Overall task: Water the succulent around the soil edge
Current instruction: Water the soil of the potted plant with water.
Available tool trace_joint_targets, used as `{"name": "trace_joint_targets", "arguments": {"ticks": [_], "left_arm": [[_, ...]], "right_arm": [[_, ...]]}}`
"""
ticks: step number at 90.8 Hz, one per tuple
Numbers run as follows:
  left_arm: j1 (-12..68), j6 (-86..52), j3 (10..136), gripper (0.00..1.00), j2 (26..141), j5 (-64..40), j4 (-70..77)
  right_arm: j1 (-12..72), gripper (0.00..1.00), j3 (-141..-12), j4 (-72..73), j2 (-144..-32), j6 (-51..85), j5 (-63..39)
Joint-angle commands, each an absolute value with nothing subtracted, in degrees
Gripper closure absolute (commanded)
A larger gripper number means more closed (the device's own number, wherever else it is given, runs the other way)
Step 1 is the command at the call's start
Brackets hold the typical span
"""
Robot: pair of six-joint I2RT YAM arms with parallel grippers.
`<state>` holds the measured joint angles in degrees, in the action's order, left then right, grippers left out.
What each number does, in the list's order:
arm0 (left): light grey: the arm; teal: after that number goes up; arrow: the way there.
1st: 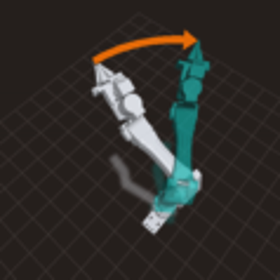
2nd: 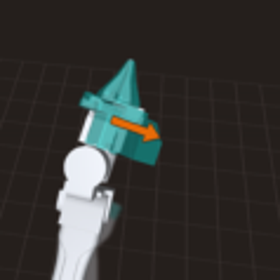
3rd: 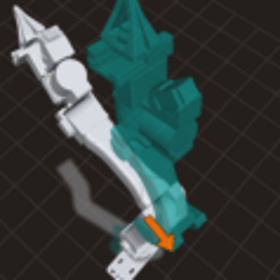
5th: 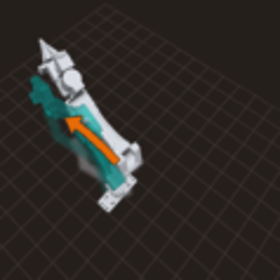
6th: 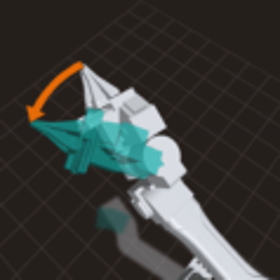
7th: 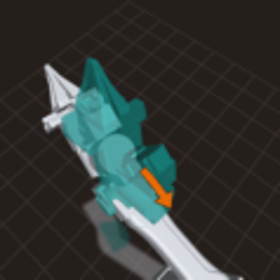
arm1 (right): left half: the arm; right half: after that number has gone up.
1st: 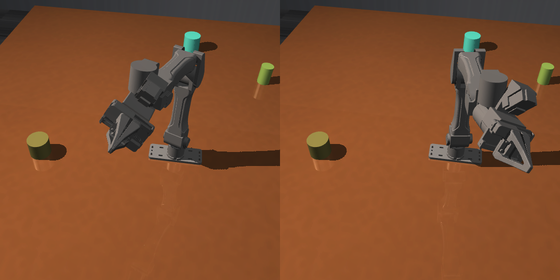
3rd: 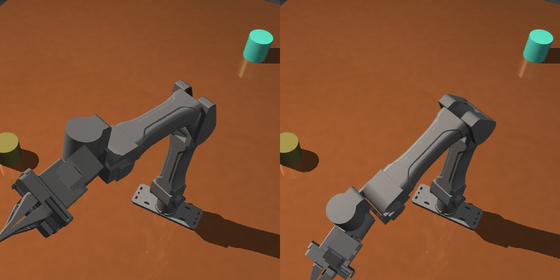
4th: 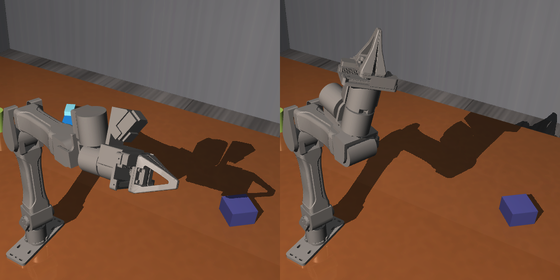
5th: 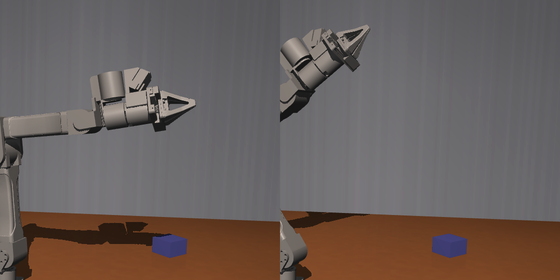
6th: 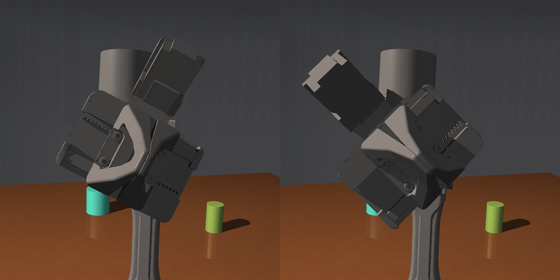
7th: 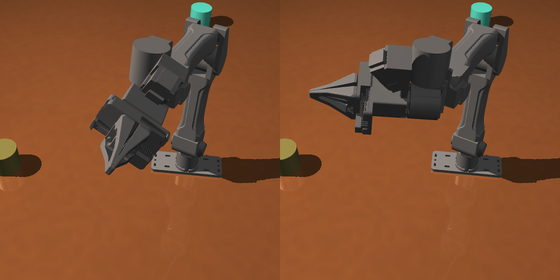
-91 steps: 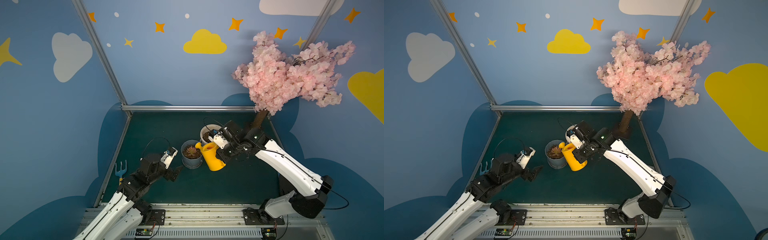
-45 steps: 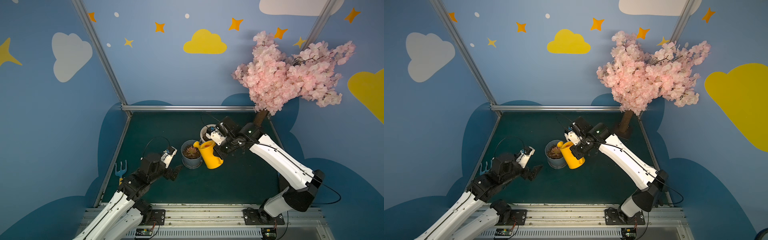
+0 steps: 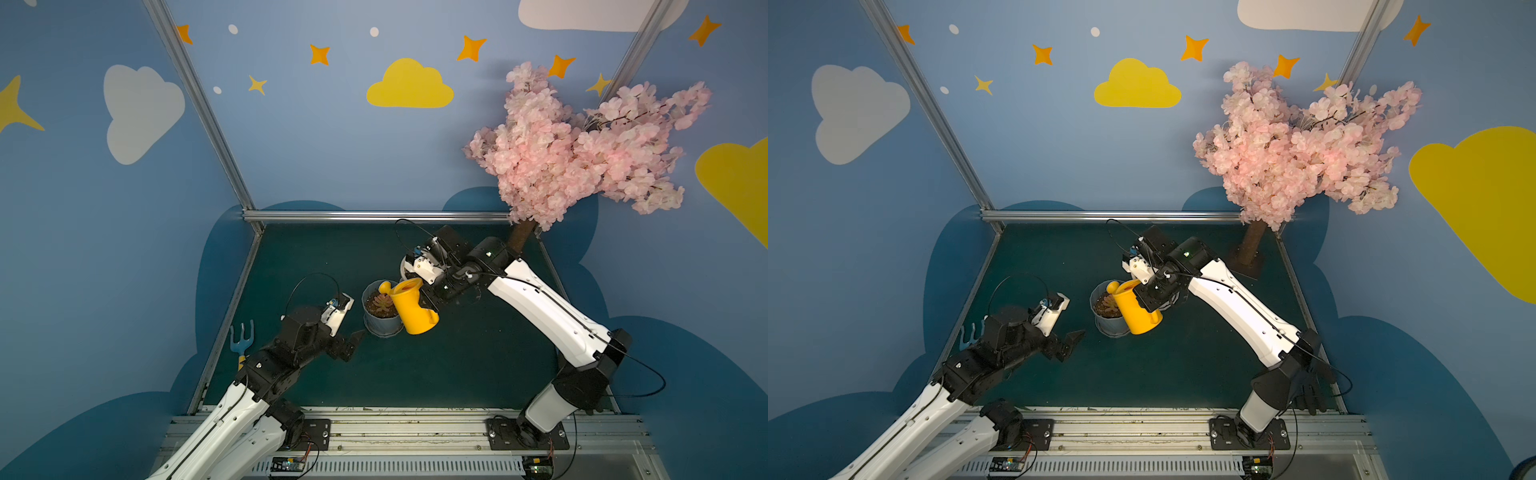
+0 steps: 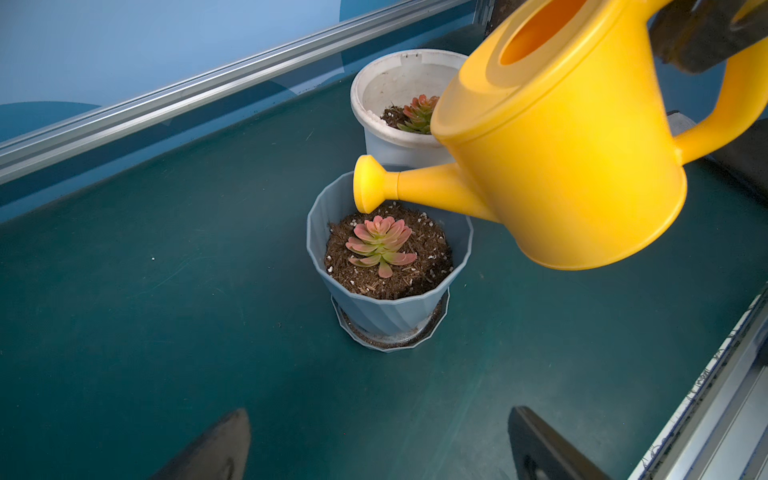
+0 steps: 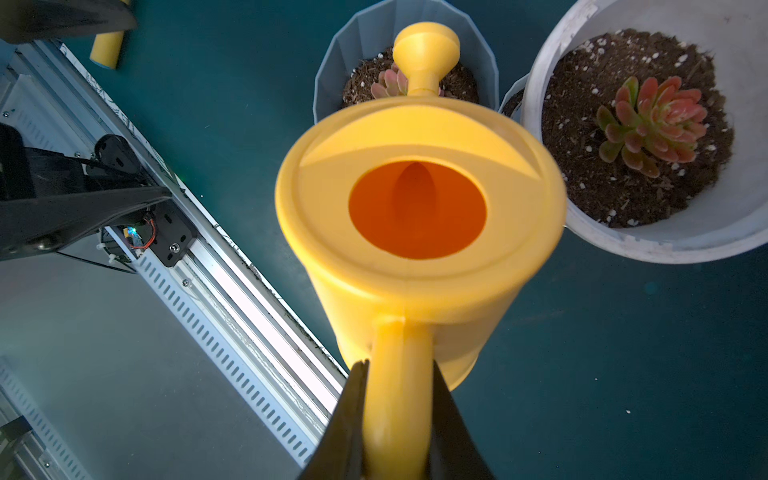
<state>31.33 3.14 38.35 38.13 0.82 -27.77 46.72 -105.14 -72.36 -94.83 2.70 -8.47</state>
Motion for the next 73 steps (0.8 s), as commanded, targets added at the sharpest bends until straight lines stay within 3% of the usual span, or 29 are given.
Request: {"name": "trace_joint_targets", "arguments": {"ticks": [1,73], "left_arm": [[31.1,2.6,37.9,0.0,37.6,0.0,-27.4],[30.9,2.2,38.1,0.0,38.9,0.1,-28.4]], "right_arm": [[46.3,1.0,-107.5,-74.0,-95.5,2.0,-10.4],[46.7,1.0,-109.3,-74.5,-96.9,1.2,-15.3]]}}
